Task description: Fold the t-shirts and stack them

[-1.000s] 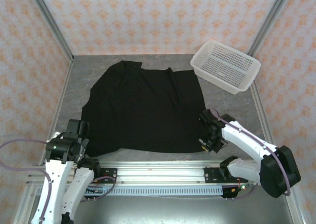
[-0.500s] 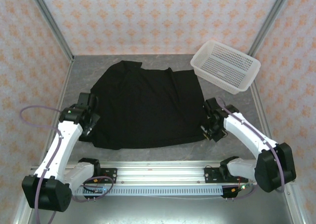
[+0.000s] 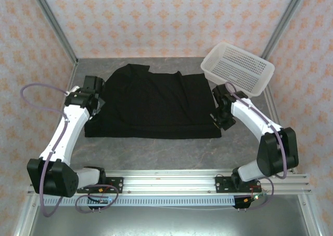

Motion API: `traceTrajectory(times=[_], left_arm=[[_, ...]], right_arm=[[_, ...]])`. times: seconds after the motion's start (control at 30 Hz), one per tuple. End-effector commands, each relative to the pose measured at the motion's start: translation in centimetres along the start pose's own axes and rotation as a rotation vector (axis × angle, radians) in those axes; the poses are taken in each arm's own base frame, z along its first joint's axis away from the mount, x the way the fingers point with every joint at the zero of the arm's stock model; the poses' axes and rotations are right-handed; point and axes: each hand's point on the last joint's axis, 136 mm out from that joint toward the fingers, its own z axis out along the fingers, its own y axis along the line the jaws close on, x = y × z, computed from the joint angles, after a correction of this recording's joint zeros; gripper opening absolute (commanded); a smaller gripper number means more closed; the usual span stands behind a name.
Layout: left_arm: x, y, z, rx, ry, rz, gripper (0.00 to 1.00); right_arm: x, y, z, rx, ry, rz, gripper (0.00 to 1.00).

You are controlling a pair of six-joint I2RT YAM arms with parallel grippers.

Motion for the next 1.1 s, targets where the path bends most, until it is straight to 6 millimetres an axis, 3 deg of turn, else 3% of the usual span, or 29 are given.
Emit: traceTrajectory(times=[0.0,0.47,1.07], left_arm=[[-2.4,-1.6,-0.3,0.010,-0.081,0.057,0.00],[-3.7,-6.4,3.3,0.011,-0.062,0.179,0.00],[-3.7,-8.9,8.1,-0.007,0.020,0.290,0.00]], right_arm=[[-2.0,0.7,-0.5,0.012,-0.072,-0.010,0.00],[-4.5,4.4,0.8,0.022,-0.101,-0.029,0.00],[-5.7,6.2,3.2,0.058,-0.100,-0.028,0.00]])
